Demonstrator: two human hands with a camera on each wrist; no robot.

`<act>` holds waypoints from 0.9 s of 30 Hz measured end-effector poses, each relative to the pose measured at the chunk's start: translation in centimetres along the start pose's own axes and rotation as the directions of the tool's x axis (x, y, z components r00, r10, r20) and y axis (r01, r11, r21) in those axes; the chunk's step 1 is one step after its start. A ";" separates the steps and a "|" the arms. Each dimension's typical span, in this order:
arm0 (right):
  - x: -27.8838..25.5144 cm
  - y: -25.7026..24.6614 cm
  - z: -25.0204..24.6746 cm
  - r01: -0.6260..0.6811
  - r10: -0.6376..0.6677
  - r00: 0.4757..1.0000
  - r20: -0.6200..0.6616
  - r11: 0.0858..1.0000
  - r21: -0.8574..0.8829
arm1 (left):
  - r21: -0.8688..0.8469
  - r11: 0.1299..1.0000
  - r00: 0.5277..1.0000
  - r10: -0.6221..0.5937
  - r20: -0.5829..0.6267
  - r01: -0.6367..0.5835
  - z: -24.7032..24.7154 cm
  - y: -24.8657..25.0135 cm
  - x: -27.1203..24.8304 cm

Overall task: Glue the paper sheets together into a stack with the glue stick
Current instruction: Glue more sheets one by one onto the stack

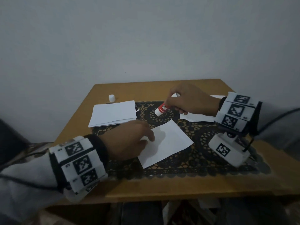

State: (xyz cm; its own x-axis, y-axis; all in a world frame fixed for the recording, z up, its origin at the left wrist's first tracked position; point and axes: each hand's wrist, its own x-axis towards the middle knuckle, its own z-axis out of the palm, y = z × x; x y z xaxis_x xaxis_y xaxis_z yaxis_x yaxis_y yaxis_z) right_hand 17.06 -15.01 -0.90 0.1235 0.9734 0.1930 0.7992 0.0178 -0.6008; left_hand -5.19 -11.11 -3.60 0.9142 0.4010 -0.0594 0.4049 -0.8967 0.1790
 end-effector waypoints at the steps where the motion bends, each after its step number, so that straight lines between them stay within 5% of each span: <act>1: 0.1 -0.4 0.3 0.005 -0.005 1.000 -0.006 1.000 0.010 | -0.001 0.999 0.998 0.049 0.036 -0.049 0.2 0.7 -0.7; 3: 0.1 -1.3 1.2 0.019 -0.021 0.999 0.036 0.999 0.042 | 0.023 0.994 0.986 0.105 0.130 -0.109 1.2 2.1 -2.1; 7: -0.3 -3.4 3.9 0.179 -0.165 0.970 0.180 0.982 -0.059 | 0.174 0.981 0.944 0.028 0.329 -0.090 3.0 3.7 -3.8; 15: 0.3 -4.3 6.6 0.311 -0.261 0.920 0.293 0.941 -0.136 | 0.174 0.981 0.927 0.016 0.376 -0.088 2.4 3.6 -3.2; 27: 0.0 -1.3 4.2 0.197 -0.154 0.968 0.200 0.956 -0.219 | 0.141 0.988 0.950 0.010 0.311 -0.056 2.3 4.4 -3.3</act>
State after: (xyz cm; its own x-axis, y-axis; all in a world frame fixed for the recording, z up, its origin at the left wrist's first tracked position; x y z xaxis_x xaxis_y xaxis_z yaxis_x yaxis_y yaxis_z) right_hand 13.59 -14.09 -3.36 -0.1207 0.9849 0.1241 0.9169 0.1586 -0.3663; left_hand -6.34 -16.82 -4.85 0.8785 0.3141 -0.3600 0.3513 -0.9353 0.0414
